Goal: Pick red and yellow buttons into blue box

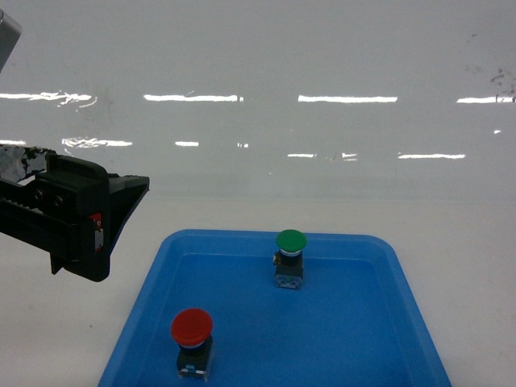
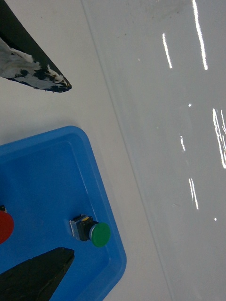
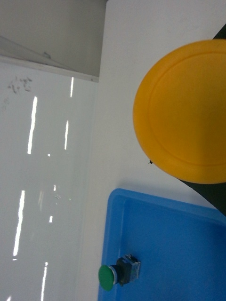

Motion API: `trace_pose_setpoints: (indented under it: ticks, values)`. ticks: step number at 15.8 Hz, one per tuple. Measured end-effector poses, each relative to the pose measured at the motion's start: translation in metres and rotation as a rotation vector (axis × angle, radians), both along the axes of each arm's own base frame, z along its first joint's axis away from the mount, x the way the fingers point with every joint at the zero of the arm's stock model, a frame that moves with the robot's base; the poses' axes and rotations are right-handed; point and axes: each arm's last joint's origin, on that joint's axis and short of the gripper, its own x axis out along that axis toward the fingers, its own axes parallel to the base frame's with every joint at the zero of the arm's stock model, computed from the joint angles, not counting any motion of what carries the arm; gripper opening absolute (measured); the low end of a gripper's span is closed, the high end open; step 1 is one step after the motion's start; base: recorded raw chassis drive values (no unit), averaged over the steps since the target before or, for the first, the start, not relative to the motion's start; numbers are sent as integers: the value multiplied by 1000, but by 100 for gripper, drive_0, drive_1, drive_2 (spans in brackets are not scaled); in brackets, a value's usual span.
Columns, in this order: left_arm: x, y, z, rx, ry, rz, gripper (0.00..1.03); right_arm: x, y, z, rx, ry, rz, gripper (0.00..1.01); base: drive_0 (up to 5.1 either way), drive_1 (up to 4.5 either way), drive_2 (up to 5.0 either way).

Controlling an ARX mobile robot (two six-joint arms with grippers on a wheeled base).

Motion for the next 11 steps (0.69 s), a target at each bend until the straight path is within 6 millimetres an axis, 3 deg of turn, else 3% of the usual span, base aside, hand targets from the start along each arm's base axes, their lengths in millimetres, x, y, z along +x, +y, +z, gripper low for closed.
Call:
trace_pose_setpoints:
  ticks: [4, 11]
  values:
    - [0, 0, 0, 0, 0, 0, 98, -25, -12, 5, 24, -48, -28, 26, 0, 0, 0]
    - [0, 0, 0, 0, 0, 0, 98, -32, -15, 6, 28, -62, -34, 26, 0, 0, 0]
